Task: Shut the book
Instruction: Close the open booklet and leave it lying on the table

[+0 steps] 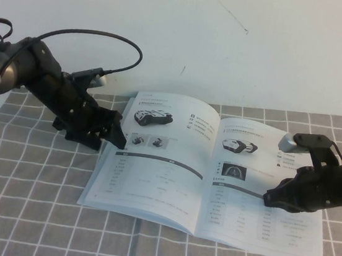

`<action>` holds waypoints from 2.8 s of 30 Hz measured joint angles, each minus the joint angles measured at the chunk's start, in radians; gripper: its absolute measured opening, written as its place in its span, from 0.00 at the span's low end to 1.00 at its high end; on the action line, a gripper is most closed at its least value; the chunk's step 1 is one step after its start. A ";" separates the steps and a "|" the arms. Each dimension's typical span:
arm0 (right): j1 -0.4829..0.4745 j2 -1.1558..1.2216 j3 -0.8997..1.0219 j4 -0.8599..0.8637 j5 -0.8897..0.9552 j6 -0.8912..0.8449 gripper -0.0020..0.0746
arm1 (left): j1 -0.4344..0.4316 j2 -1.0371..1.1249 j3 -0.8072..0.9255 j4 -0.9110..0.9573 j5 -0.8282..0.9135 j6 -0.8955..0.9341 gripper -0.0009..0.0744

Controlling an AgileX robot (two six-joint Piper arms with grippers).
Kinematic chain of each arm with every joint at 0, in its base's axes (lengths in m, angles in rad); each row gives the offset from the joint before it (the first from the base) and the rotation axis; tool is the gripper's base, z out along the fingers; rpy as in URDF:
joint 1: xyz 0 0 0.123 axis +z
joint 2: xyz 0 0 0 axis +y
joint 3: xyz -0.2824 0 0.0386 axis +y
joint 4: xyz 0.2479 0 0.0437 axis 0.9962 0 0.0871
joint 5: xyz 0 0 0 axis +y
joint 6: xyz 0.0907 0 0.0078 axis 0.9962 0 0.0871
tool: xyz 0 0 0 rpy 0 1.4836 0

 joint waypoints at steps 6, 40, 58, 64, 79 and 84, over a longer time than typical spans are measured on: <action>0.000 0.000 0.000 0.000 0.000 0.000 0.02 | -0.025 0.003 -0.005 -0.002 -0.004 0.010 0.70; 0.000 0.000 0.000 0.000 0.000 0.000 0.02 | -0.039 0.031 -0.009 -0.678 0.196 0.259 0.70; 0.008 -0.034 0.006 -0.005 -0.024 -0.002 0.02 | -0.124 0.034 -0.009 -0.965 0.196 0.282 0.70; 0.008 -0.131 0.032 -0.058 -0.023 -0.002 0.02 | -0.176 0.036 -0.009 -1.021 0.194 0.284 0.70; -0.202 -0.602 0.032 -0.086 -0.005 0.016 0.02 | -0.266 0.036 -0.009 -1.056 0.188 0.298 0.70; -0.205 -0.649 0.036 -0.094 0.029 0.020 0.02 | -0.296 0.036 -0.014 -1.059 0.188 0.316 0.70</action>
